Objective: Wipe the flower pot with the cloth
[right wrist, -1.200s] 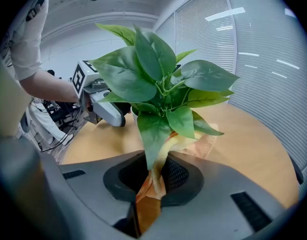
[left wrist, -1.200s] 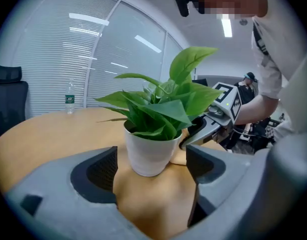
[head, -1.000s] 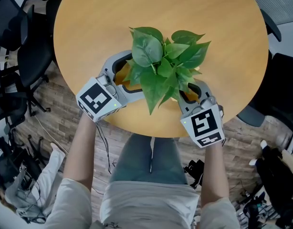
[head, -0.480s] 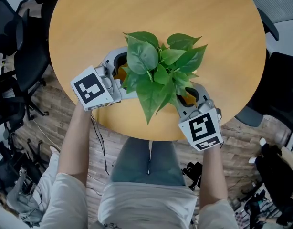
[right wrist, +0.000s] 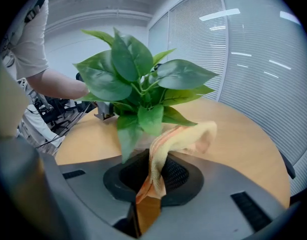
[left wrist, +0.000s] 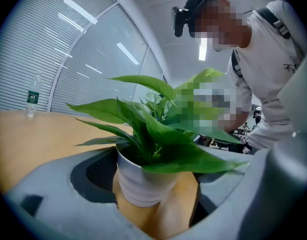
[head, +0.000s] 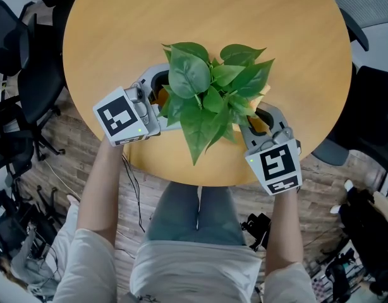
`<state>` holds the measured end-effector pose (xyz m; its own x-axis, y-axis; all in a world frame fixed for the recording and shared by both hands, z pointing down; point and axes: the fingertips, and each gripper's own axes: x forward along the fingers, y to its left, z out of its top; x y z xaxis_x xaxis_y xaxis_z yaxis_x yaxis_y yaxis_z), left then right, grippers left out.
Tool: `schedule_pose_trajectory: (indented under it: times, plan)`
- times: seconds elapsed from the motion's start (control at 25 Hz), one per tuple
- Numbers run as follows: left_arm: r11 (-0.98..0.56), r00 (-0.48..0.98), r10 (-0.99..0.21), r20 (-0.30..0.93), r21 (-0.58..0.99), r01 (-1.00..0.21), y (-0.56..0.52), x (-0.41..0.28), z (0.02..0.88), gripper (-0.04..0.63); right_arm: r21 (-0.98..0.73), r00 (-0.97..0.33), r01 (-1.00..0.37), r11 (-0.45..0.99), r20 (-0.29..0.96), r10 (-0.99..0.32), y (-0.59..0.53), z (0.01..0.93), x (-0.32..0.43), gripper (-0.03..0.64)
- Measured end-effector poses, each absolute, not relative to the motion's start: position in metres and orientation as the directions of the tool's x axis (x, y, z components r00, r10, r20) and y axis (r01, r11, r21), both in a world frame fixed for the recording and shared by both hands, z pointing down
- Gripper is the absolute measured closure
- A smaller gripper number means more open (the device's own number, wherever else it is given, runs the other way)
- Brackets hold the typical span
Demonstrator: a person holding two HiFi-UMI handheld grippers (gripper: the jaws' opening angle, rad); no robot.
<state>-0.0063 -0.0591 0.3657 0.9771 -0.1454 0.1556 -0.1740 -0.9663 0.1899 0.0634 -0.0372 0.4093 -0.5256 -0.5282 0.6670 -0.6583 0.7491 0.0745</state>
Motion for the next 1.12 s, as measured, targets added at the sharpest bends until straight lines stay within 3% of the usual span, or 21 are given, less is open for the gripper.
schedule_pose_trajectory:
  times: [0.16, 0.4, 1.12]
  plan:
    - [-0.964, 0.976, -0.151, 0.155, 0.194, -0.18, -0.059, -0.007, 0.366, 0.135, 0.11, -0.512, -0.657, 0.745, 0.66, -0.549, -0.058, 0.406, 0.069, 0.564]
    - [-0.961, 0.973, -0.167, 0.161, 0.195, -0.197, -0.059, -0.007, 0.366, 0.135, 0.204, -0.526, -0.548, 0.811, 0.67, -0.524, -0.06, 0.403, 0.045, 0.563]
    - [-0.934, 0.949, -0.258, 0.18, 0.206, -0.293, -0.059, -0.009, 0.368, 0.135, 0.204, -0.52, -0.534, 0.82, 0.686, -0.509, -0.045, 0.407, 0.041, 0.565]
